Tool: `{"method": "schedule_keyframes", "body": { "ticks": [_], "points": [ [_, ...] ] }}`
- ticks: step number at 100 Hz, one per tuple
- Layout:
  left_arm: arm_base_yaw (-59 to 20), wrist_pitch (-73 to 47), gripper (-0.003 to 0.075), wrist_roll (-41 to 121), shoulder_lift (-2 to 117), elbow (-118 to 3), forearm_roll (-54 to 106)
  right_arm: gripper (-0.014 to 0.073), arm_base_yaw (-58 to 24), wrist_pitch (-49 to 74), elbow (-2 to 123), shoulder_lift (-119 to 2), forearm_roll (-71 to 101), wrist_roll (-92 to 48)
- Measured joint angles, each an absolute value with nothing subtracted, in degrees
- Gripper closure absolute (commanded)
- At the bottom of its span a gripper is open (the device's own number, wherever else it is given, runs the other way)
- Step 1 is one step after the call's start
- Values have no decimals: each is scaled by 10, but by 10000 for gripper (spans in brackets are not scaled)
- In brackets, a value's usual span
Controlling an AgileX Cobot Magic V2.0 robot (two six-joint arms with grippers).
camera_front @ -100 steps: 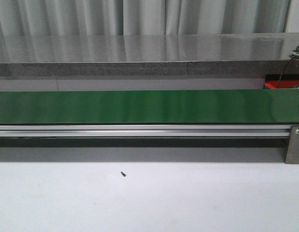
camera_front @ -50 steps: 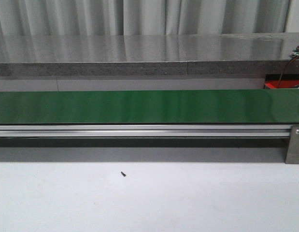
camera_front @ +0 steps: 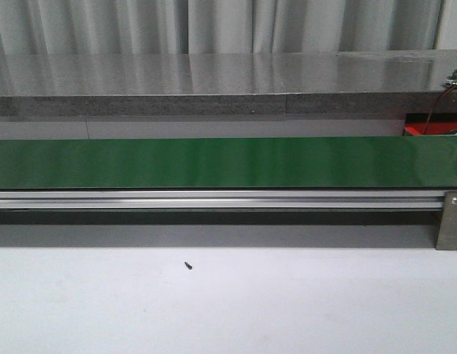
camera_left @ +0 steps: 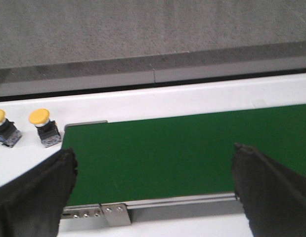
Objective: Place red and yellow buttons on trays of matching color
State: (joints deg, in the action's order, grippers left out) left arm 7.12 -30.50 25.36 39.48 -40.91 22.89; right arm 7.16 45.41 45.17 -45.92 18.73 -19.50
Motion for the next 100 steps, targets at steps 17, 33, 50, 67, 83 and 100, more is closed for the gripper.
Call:
{"method": "schedule_keyframes", "body": {
  "ticks": [17, 33, 50, 67, 83, 100],
  "points": [
    [130, -301, 80, 245, 457, -476, 228, 661, 72, 454, 452, -459, 187, -195],
    [177, -315, 82, 224, 561, -563, 228, 661, 72, 454, 452, -459, 187, -195],
    [215, -344, 82, 223, 696, -661, 228, 661, 72, 454, 452, -459, 187, -195],
    [239, -370, 83, 209, 834, -757, 227, 661, 72, 454, 452, -459, 187, -195],
    [243, -388, 83, 208, 929, -823, 224, 661, 72, 454, 452, -459, 187, -195],
    [243, -389, 136, 207, 1008, -872, 218, 661, 72, 454, 452, -459, 187, -195]
  ]
}}
